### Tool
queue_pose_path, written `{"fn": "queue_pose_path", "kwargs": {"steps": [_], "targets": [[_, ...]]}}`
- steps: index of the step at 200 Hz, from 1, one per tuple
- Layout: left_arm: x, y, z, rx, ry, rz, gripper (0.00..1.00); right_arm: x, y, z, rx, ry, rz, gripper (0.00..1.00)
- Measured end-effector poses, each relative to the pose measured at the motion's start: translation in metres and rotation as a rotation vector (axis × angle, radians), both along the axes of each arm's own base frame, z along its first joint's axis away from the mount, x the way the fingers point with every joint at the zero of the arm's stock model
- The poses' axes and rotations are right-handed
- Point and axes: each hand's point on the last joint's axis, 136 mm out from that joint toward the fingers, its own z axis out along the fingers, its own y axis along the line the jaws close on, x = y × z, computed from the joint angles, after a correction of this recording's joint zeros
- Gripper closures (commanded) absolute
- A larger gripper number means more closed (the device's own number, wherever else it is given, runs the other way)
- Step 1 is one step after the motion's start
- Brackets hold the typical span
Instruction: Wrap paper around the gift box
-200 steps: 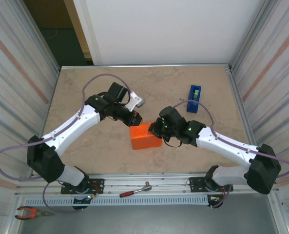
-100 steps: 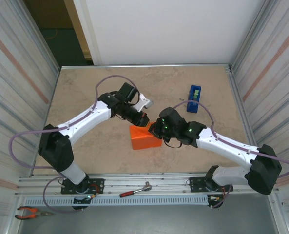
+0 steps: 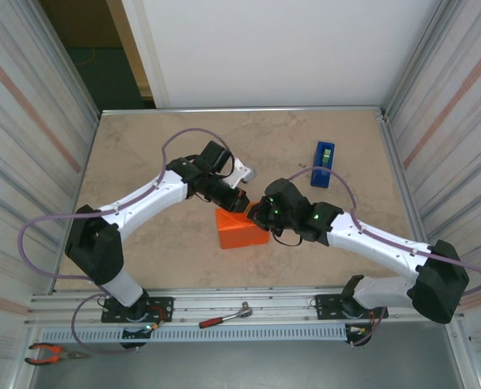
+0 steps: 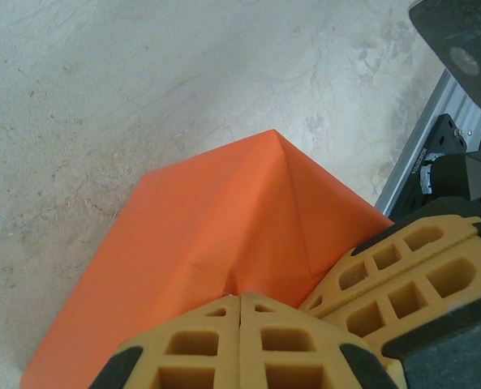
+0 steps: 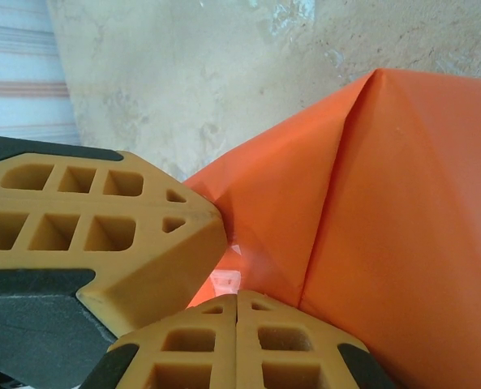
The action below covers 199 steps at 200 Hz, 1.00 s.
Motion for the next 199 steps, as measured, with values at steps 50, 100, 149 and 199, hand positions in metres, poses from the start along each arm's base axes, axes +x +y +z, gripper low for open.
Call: {"fn": "queue_pose_path", "kwargs": {"steps": [50,100,149,199], "targets": [[-0.003,-0.003,0.005,0.006,-0.014,-0.005,1.0,-0.001,0.0,0.0,0.0,0.0,0.002,1.0],[-0.005,-0.003,-0.001,0.006,-0.027,0.005,1.0,-0.002,0.0,-0.001,0.005,0.004,-0.001,1.0],[-0.003,0.001,0.002,0.001,-0.039,0.013,1.0,-0.002,-0.001,-0.001,0.009,0.001,-0.001,1.0],[-0.014,0.018,0.037,-0.042,-0.103,0.027,1.0,-0.003,-0.001,-0.001,0.009,-0.002,0.0,1.0]]}}
